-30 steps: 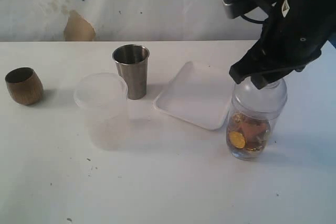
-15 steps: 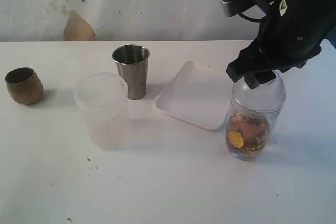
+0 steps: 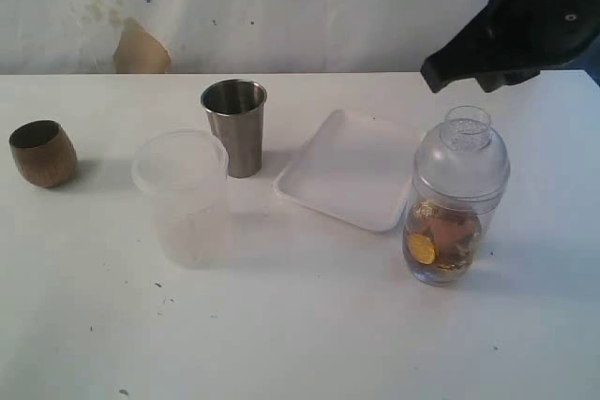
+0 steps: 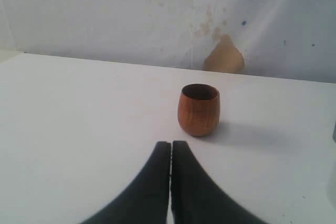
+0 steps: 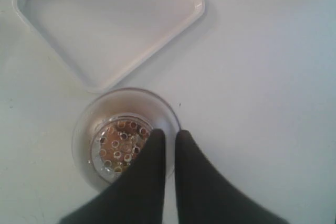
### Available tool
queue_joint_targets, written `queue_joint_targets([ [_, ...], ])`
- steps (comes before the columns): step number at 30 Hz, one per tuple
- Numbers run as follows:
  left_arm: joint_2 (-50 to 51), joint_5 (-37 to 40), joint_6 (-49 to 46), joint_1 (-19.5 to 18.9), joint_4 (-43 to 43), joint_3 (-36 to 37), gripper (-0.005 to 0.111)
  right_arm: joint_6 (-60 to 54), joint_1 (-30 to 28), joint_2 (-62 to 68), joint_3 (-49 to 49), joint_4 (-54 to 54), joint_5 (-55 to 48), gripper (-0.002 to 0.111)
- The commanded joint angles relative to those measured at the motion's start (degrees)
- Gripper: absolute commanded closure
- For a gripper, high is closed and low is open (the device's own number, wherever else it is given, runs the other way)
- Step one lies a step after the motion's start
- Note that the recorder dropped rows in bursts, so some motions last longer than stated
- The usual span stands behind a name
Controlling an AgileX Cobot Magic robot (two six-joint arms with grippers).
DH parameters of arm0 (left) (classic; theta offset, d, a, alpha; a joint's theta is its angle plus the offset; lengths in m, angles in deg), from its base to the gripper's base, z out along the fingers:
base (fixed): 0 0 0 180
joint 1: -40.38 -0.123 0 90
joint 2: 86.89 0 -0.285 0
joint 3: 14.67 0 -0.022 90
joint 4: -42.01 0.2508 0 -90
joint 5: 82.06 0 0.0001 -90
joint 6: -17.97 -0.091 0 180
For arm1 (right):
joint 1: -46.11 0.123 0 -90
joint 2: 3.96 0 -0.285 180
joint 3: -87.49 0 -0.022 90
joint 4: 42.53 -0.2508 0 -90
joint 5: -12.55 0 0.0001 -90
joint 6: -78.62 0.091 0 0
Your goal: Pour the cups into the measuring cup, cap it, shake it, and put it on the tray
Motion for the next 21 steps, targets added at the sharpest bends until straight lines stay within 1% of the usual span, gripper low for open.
queue_joint_targets([
  [1, -0.3, -0.8, 0.0, 0.0, 0.2, 0.2, 0.106, 1.3, -0.5, -0.1, -2.8, 1.5, 2.8, 0.108],
  [13, -0.3, -0.8, 0.0, 0.0, 0.2, 0.2, 0.106, 1.4, -0.5, 0.3, -6.5, 2.7, 2.5, 0.108],
  [21, -0.3, -0.8, 0.0, 0.0, 0.2, 0.2, 0.106, 3.1, -0.5, -2.1, -6.6, 4.0, 3.1, 0.108],
])
